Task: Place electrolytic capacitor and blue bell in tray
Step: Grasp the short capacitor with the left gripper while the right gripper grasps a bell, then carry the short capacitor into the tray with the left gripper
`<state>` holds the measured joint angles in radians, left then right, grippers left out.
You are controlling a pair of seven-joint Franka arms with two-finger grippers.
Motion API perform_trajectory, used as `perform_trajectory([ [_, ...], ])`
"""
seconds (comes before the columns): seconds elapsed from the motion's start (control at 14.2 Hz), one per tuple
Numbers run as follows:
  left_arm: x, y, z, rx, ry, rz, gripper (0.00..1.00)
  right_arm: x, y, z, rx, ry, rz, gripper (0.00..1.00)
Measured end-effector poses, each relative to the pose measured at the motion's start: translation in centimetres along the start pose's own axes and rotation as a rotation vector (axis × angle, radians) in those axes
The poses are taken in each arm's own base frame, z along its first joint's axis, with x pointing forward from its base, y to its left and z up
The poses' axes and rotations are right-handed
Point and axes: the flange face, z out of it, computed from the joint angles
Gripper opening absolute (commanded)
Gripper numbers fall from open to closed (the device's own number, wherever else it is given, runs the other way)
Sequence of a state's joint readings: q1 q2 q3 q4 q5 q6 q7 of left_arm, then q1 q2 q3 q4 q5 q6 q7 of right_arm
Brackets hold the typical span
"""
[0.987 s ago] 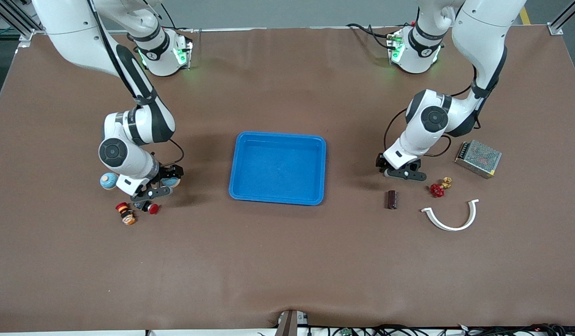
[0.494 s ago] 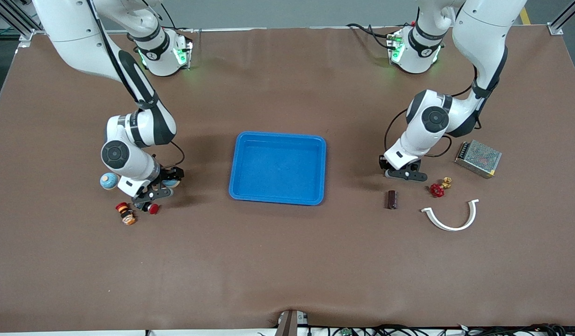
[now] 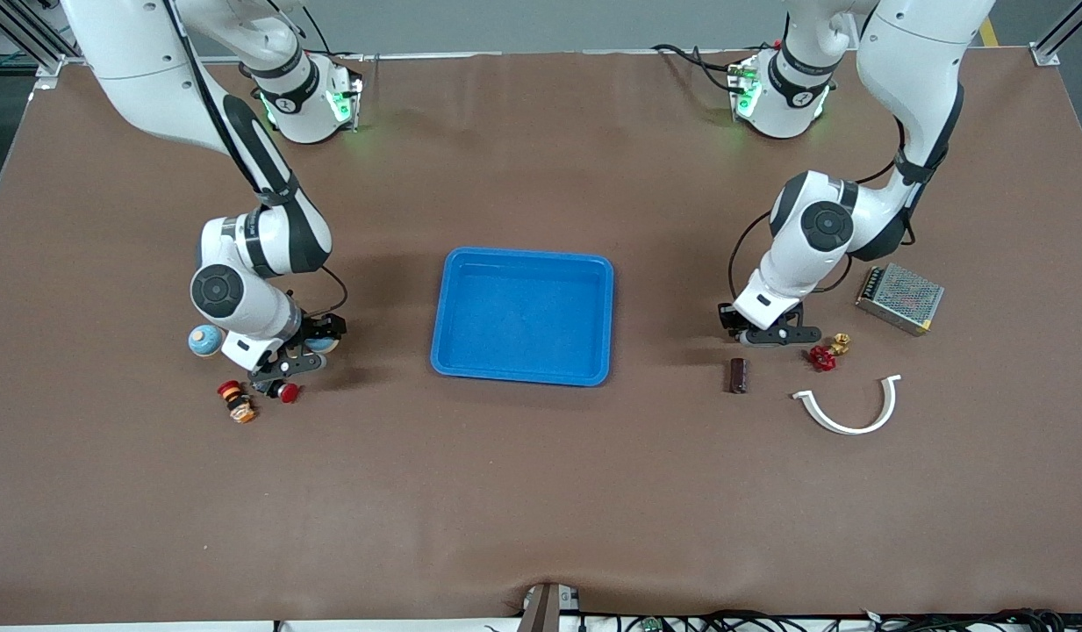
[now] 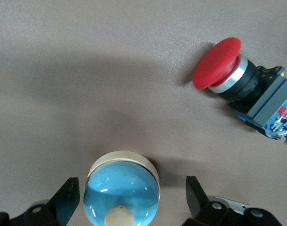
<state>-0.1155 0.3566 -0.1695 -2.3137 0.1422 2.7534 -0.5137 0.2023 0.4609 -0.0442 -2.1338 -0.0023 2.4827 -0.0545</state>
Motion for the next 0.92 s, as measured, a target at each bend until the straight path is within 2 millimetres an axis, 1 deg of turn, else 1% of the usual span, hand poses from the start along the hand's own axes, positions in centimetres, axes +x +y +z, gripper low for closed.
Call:
perform_trajectory([
  [0.14, 0.3, 0.8, -1.1, 0.012, -0.012, -0.167, 0.00, 0.0, 0.0, 0.0, 0.000, 0.000, 0.000, 1.00],
  [0.35, 0.4, 3.1, -2.8, 0.033, -0.028, -0.457, 0.00, -0.1, 0.0, 0.1, 0.001, -0.008, 0.000, 1.00],
  [0.71, 0.0, 8.5, -4.9, 0.016, -0.008, -0.804, 0.00, -0.2, -0.1, 0.3, 0.001, -0.018, -0.001, 1.00],
  [0.92, -0.1, 11.3, -6.2, -0.016, 0.007, -1.009, 0.00, -0.3, -0.2, 0.4, 0.002, -0.022, -0.003, 1.00],
])
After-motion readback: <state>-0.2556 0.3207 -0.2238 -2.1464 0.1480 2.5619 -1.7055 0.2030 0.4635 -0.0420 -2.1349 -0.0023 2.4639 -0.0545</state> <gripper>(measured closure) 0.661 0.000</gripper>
